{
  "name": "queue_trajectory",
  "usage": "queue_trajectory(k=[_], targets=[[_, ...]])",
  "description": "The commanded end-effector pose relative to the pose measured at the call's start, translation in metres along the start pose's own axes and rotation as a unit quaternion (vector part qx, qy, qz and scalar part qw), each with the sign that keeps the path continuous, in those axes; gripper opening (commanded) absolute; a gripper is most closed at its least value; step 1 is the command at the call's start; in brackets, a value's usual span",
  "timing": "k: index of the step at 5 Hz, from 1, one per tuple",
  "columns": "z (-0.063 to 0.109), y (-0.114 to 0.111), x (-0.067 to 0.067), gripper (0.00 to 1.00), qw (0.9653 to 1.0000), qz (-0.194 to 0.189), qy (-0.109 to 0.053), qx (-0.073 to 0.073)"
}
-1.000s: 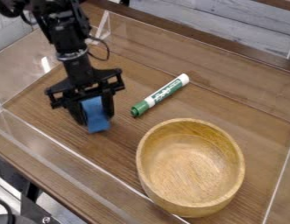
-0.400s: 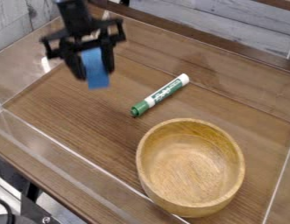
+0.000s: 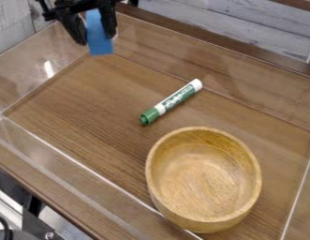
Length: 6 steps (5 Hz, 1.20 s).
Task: Put the blue block in the brown bowl
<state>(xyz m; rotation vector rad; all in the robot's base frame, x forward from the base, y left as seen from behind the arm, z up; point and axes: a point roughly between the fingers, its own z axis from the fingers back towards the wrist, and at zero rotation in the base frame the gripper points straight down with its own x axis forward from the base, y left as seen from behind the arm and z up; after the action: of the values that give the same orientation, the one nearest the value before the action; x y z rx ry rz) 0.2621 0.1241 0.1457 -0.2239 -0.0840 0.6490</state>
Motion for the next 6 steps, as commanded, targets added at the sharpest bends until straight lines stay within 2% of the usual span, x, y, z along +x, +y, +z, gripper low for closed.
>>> queue_trajectory(k=[1,3,4,6], targets=[[0.005,0.002,0.021,0.0,0.9982,-0.037,-0.047,-0.007],[-0.014,0.013,0.048,0.0,0.9927,-0.09,-0.077,-0.022],[-0.026,0.02,0.06,0.0,0.9898,-0.109,-0.088,-0.025],[-0.055,0.031,0.079,0.0,0.9868,-0.126,-0.098,-0.027]])
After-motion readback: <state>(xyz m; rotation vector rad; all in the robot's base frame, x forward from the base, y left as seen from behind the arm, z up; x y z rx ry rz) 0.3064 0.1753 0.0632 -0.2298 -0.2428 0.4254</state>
